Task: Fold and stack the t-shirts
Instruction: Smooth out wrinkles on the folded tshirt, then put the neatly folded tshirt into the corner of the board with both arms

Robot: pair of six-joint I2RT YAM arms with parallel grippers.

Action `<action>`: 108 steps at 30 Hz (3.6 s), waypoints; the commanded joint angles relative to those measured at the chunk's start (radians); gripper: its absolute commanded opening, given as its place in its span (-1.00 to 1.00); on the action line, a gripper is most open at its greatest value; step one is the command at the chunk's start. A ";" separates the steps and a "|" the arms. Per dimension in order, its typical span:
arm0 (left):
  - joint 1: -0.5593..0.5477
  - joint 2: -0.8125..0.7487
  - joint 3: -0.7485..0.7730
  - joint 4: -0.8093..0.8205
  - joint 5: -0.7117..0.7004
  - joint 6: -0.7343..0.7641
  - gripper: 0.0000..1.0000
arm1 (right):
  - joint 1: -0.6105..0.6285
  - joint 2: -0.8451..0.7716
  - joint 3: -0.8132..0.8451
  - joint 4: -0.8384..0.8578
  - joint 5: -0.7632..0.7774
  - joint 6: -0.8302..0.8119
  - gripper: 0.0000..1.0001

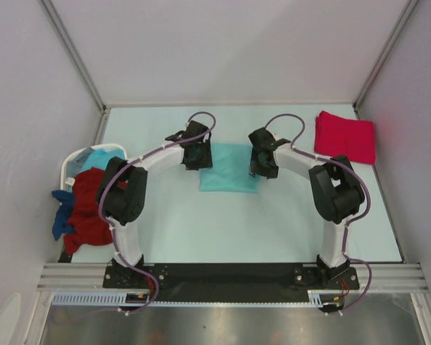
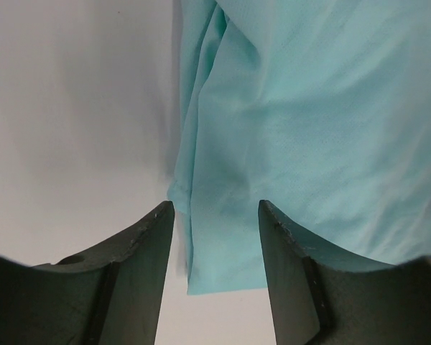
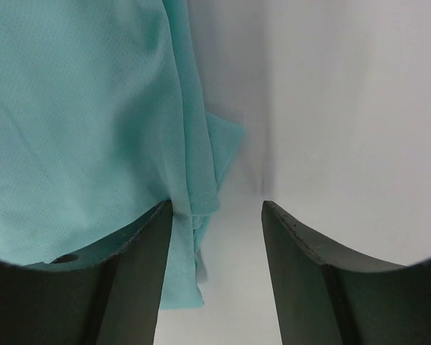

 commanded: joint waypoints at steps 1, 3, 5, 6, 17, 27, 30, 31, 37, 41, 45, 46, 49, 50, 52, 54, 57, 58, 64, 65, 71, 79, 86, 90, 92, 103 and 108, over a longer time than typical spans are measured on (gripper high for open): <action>0.010 0.015 0.055 0.003 0.014 0.018 0.13 | -0.017 0.030 0.053 0.033 -0.013 -0.011 0.18; 0.012 0.018 0.060 0.001 0.016 0.019 0.14 | -0.022 0.038 0.057 0.039 -0.022 -0.010 0.17; 0.012 0.019 0.065 0.003 0.013 0.019 0.14 | -0.023 0.048 0.062 0.041 -0.028 -0.010 0.17; 0.015 0.020 0.068 0.005 0.013 0.019 0.14 | -0.026 0.054 0.069 0.043 -0.031 -0.008 0.18; 0.023 0.016 0.091 -0.009 0.013 0.027 0.14 | -0.032 0.087 0.103 0.059 -0.051 -0.005 0.16; 0.024 0.016 0.103 -0.014 0.017 0.030 0.14 | -0.013 -0.001 0.126 0.038 -0.021 -0.003 0.16; 0.024 0.023 0.108 -0.014 0.027 0.029 0.14 | -0.011 0.009 0.160 0.017 -0.014 -0.005 0.16; 0.024 0.021 0.108 -0.015 0.027 0.030 0.14 | -0.013 0.005 0.163 0.015 -0.013 -0.006 0.16; 0.024 0.030 0.115 -0.015 0.028 0.033 0.14 | -0.019 0.022 0.177 0.009 -0.001 -0.014 0.17; 0.026 0.035 0.117 -0.018 0.027 0.032 0.14 | -0.028 0.042 0.161 0.013 -0.002 -0.011 0.17; 0.029 0.038 0.120 -0.018 0.028 0.030 0.14 | -0.034 0.053 0.152 0.020 -0.005 -0.014 0.17; 0.029 0.038 0.120 -0.018 0.028 0.030 0.14 | -0.036 0.055 0.152 0.023 -0.005 -0.014 0.17; 0.030 0.046 0.128 -0.022 0.027 0.030 0.14 | -0.039 0.071 0.154 0.027 -0.008 -0.014 0.17; 0.030 0.047 0.132 -0.020 0.027 0.029 0.14 | -0.042 0.076 0.152 0.026 -0.008 -0.016 0.17; 0.033 0.049 0.135 -0.026 0.025 0.029 0.13 | -0.048 0.090 0.148 0.030 -0.014 -0.014 0.17; 0.032 0.052 0.137 -0.026 0.025 0.029 0.13 | -0.049 0.096 0.137 0.038 -0.017 -0.010 0.17; 0.035 0.052 0.134 -0.029 0.024 0.029 0.13 | -0.052 0.108 0.134 0.043 -0.027 -0.010 0.17; 0.036 0.053 0.135 -0.029 0.024 0.029 0.13 | -0.052 0.114 0.137 0.043 -0.028 -0.008 0.17; 0.039 0.062 0.140 -0.029 0.024 0.027 0.13 | -0.054 0.128 0.137 0.043 -0.039 -0.003 0.17; 0.039 0.064 0.140 -0.031 0.024 0.025 0.13 | -0.054 0.134 0.137 0.044 -0.040 -0.003 0.17; 0.044 0.084 0.140 -0.029 0.036 0.018 0.14 | -0.052 0.151 0.148 0.041 -0.056 -0.003 0.17; 0.056 0.128 0.147 -0.018 0.059 -0.007 0.15 | -0.052 0.153 0.151 0.041 -0.057 -0.006 0.17; 0.065 0.142 0.143 -0.015 0.059 -0.010 0.15 | -0.054 0.154 0.149 0.043 -0.059 -0.006 0.17; 0.070 0.159 0.137 -0.008 0.096 -0.014 0.15 | -0.054 0.159 0.149 0.043 -0.060 -0.006 0.17; 0.072 0.174 0.134 -0.002 0.119 -0.017 0.14 | -0.054 0.162 0.149 0.046 -0.067 -0.005 0.17; 0.072 0.196 0.101 0.037 0.179 -0.042 -0.02 | -0.055 0.167 0.137 0.050 -0.083 0.000 0.10; 0.072 0.188 0.100 0.032 0.172 -0.034 -0.27 | -0.054 0.170 0.135 0.055 -0.090 0.003 -0.10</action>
